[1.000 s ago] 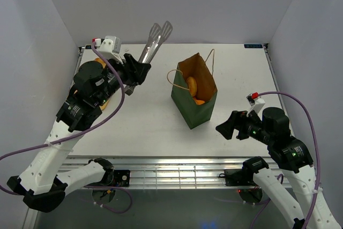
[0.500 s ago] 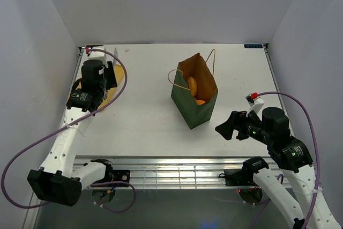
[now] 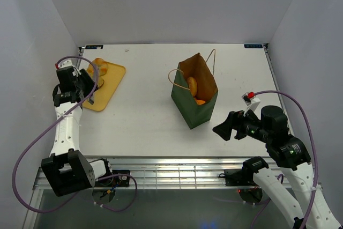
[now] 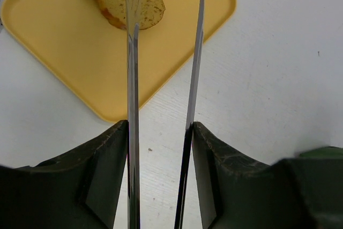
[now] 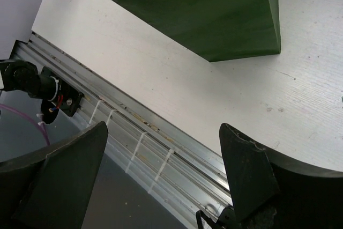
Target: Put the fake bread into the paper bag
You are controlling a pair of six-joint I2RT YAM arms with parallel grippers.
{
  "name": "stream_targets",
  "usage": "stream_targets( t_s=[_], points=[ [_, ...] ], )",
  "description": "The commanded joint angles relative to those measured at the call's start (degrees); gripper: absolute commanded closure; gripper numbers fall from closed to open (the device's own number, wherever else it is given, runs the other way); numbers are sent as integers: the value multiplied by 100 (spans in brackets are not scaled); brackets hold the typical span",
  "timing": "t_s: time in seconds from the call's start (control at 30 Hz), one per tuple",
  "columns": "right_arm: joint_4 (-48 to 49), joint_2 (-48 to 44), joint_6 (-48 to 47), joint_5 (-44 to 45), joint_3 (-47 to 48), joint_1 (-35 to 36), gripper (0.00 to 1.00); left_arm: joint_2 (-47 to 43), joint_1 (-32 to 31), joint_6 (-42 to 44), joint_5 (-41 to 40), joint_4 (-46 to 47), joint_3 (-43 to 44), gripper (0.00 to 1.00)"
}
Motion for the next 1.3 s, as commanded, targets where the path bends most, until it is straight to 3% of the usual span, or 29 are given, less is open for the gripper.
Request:
stream_targets(
  t_s=[0.0,0.23,0.7,1.27],
  points=[
    [395,84,-227,-312,-45,22,10,122,389,-596,711,273,-71,41],
    [922,84,-140,-830,-273,13,10,667,997,-870,1073,449,-62,42],
    [1001,93,-298,-734,-387,13,10,861,1006,-677,290,476,-282,43],
    [975,75,-324,-602,-423,13,10,1458,1014,-896,668,1152,-510,44]
  ],
)
